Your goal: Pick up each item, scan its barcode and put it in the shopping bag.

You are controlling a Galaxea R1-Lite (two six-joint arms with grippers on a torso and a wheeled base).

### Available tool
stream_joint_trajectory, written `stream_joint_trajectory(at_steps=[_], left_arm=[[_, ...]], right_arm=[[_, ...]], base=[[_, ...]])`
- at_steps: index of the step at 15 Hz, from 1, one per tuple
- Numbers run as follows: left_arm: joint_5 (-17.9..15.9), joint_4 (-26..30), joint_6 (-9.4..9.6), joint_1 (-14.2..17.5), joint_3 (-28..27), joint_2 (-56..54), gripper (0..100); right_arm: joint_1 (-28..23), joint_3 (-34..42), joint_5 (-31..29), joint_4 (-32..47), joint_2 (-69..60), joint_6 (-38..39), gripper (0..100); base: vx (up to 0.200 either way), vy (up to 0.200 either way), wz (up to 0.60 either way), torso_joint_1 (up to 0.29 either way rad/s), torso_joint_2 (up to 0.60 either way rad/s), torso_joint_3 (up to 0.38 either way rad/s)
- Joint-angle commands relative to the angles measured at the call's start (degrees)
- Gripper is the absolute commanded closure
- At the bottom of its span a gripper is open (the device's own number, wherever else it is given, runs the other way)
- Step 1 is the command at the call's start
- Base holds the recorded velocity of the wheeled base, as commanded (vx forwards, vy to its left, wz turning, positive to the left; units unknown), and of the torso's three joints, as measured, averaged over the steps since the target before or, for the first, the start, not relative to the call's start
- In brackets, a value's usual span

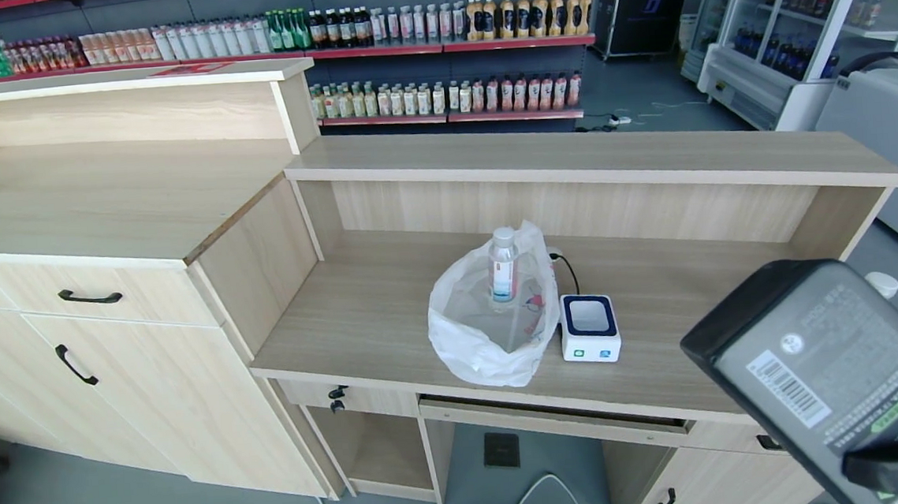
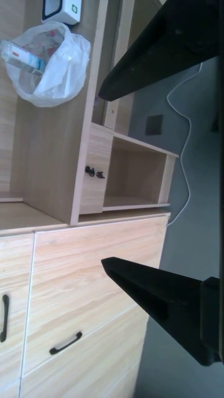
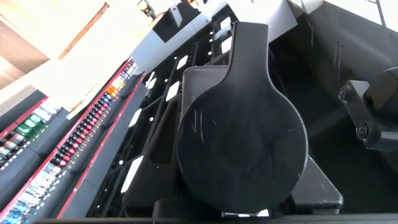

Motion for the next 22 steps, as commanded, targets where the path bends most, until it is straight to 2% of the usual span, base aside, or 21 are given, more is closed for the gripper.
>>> stream_joint_trajectory(at_steps=[1,14,16,18,19,20,21,22], left_arm=[[0.00,0.00,0.00,0.01,0.00,-0.02,0],[0.00,0.00,0.00,0.01,0.00,-0.02,0],[0.00,0.00,0.00,0.01,0.00,-0.02,0],[0.00,0.00,0.00,0.01,0.00,-0.02,0],[0.00,0.00,0.00,0.01,0.00,-0.02,0],[0.00,0.00,0.00,0.01,0.00,-0.02,0],[0.00,0.00,0.00,0.01,0.00,-0.02,0],[0.00,0.00,0.00,0.01,0.00,-0.02,0]], right_arm=[[0.01,-0.06,-0.02,-0.40,1.05,-0.02,100],[0.28,-0.06,0.06,-0.49,0.87,-0.02,100],[-0.16,-0.77,-0.02,-0.23,1.23,2.00,100],[-1.57,-2.96,-4.94,0.04,2.28,9.39,100],[-4.03,-3.05,-10.22,0.39,1.84,18.97,100],[-12.20,-3.23,-18.04,1.53,-0.18,35.31,100],[-17.92,-2.79,-21.64,3.11,-2.55,48.15,100],[-20.82,-2.17,-23.23,5.75,-3.17,59.75,100]], base=[[0.000,0.000,0.00,0.000,0.00,0.000],[0.000,0.000,0.00,0.000,0.00,0.000],[0.000,0.000,0.00,0.000,0.00,0.000],[0.000,0.000,0.00,0.000,0.00,0.000],[0.000,0.000,0.00,0.000,0.00,0.000],[0.000,0.000,0.00,0.000,0.00,0.000],[0.000,0.000,0.00,0.000,0.00,0.000],[0.000,0.000,0.00,0.000,0.00,0.000]])
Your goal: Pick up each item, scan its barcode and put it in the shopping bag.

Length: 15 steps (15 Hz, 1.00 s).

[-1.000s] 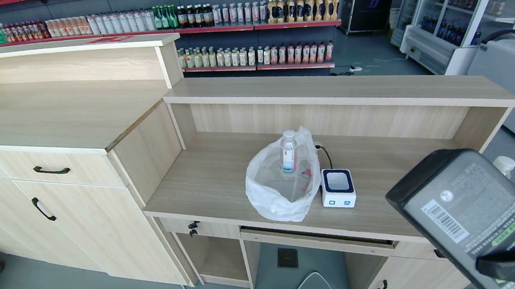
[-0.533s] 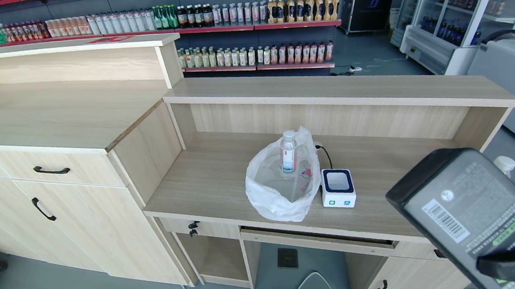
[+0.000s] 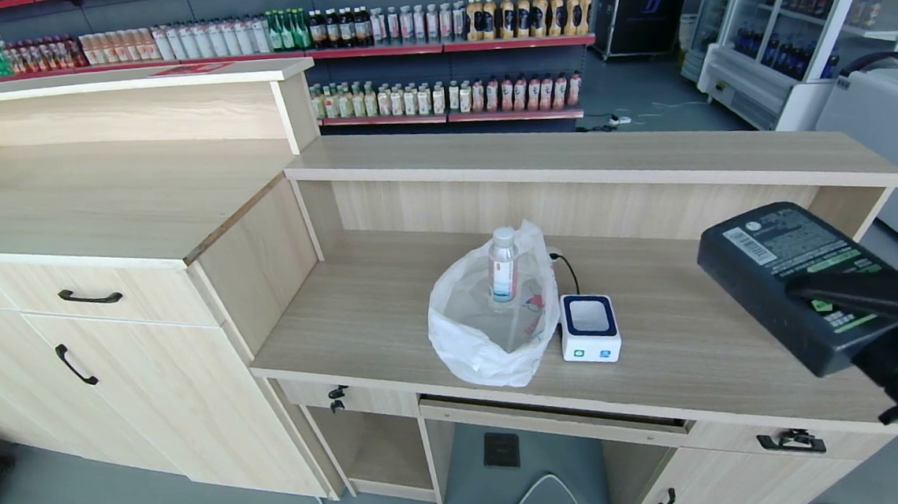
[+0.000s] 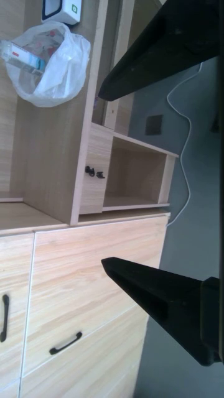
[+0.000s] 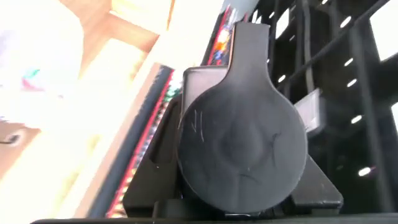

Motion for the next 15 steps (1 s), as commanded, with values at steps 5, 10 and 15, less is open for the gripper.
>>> stream_joint_trajectory(at_steps=[5,10,15], left_arm=[[0.00,0.00,0.00,0.01,0.00,-0.02,0],[0.00,0.00,0.00,0.01,0.00,-0.02,0],[0.00,0.00,0.00,0.01,0.00,-0.02,0]], right_arm=[[-26.74,2.80,6.31,4.19,-2.15,36.03,100],[-30.52,3.68,10.26,8.23,1.90,43.59,100],[-24.45,-0.19,-22.08,7.79,3.21,87.45,100]], base=[[0.000,0.000,0.00,0.000,0.00,0.000],[0.000,0.000,0.12,0.001,0.00,0.001],[0.000,0.000,0.60,0.005,0.00,0.003]])
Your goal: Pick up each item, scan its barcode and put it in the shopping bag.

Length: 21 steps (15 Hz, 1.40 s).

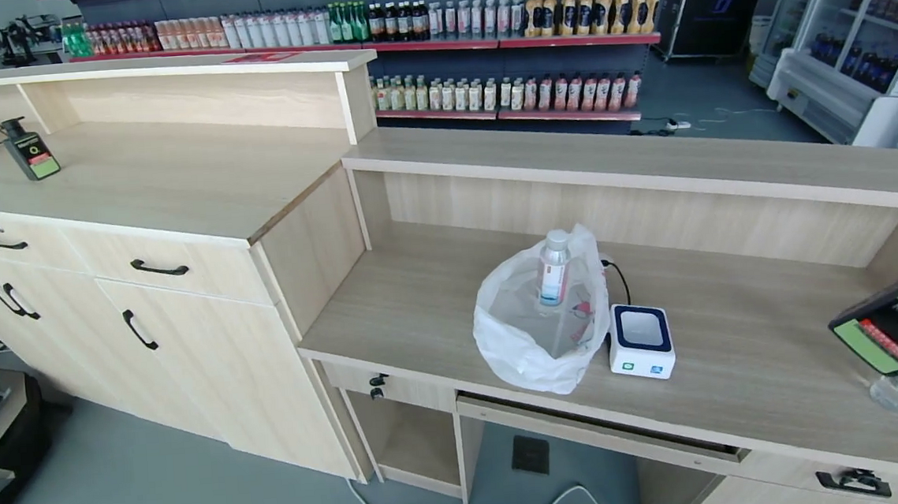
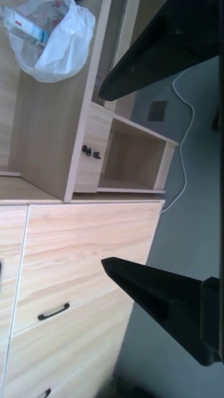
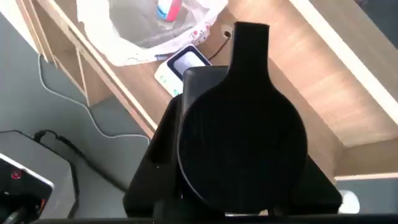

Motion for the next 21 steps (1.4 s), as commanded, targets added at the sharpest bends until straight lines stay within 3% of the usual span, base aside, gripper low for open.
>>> stream_joint_trajectory(at_steps=[1,2,5,7,9,15,21], left_arm=[[0.00,-0.02,0.02,0.04,0.00,-0.02,0],[0.00,-0.02,0.02,0.04,0.00,-0.02,0],[0.00,-0.02,0.02,0.04,0.00,-0.02,0],[0.00,-0.02,0.02,0.04,0.00,-0.02,0],[0.00,-0.02,0.02,0.04,0.00,-0.02,0],[0.00,-0.02,0.02,0.04,0.00,-0.02,0],[0.00,-0.02,0.02,0.04,0.00,-0.02,0]], right_arm=[[4.89,-3.56,-12.96,-0.50,4.75,11.38,100],[4.89,-5.32,-16.21,-2.52,8.53,16.39,100],[2.86,-7.08,-15.86,-8.59,19.87,36.25,100],[2.25,-9.45,-15.59,-11.84,26.55,42.67,100],[1.99,-10.85,-14.63,-14.48,32.52,45.13,100],[-2.76,-14.02,-0.04,-18.52,43.69,46.36,100],[-2.58,-14.28,5.68,-21.68,48.52,46.18,100]], base=[[0.000,0.000,0.60,0.012,0.00,-0.002],[0.000,0.000,0.60,-0.012,-0.01,0.007],[0.000,0.000,0.00,0.000,0.00,0.000],[0.000,0.000,0.00,0.000,0.00,0.000],[0.000,0.000,0.00,0.000,0.00,0.000],[0.000,0.000,0.00,0.000,0.00,0.000],[0.000,0.000,0.00,0.000,0.00,0.000]])
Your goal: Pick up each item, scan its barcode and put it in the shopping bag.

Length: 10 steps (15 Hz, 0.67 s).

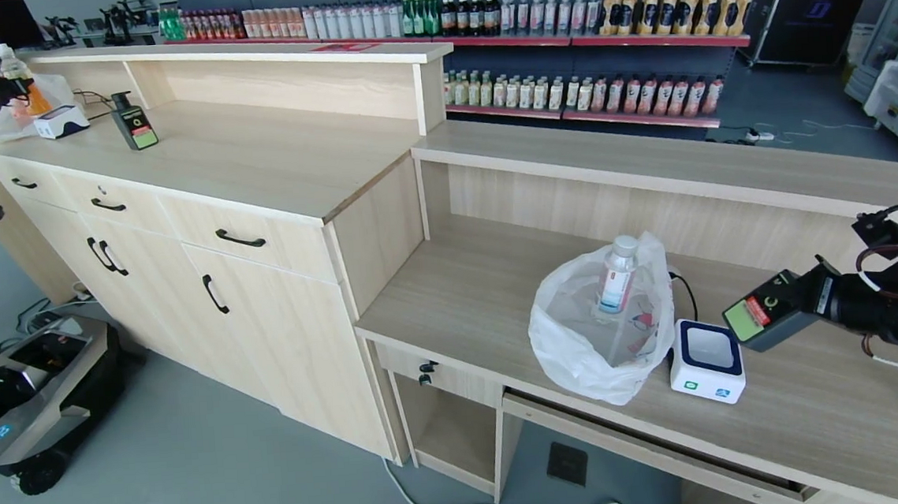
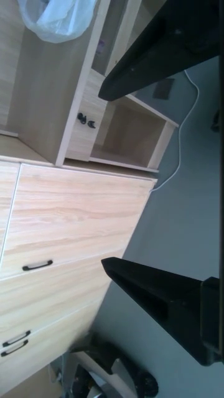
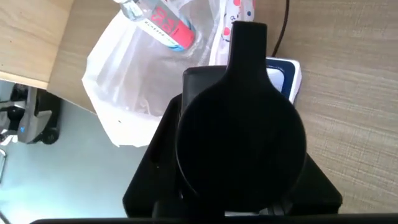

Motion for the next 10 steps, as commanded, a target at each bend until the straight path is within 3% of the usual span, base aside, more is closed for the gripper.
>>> stream_joint_trajectory(at_steps=[1,3,6,10], left_arm=[[0.00,0.00,0.00,-0.01,0.00,-0.02,0],[0.00,0.00,0.00,-0.01,0.00,-0.02,0],[0.00,0.00,0.00,-0.01,0.00,-0.02,0],[0.00,0.00,0.00,-0.01,0.00,-0.02,0]], right_arm=[[0.37,-0.32,0.36,-3.17,3.76,-0.87,100],[1.16,-0.32,0.36,-8.71,7.28,-4.21,100],[0.90,-0.41,-2.89,-7.39,9.13,-13.26,100],[1.16,-0.23,-3.24,-7.13,10.00,-12.47,100]], base=[[0.000,0.000,0.00,0.000,0.00,0.000],[0.000,0.000,0.00,0.000,0.00,0.000],[0.000,0.000,0.00,0.000,0.00,0.000],[0.000,0.000,0.00,0.000,0.00,0.000]])
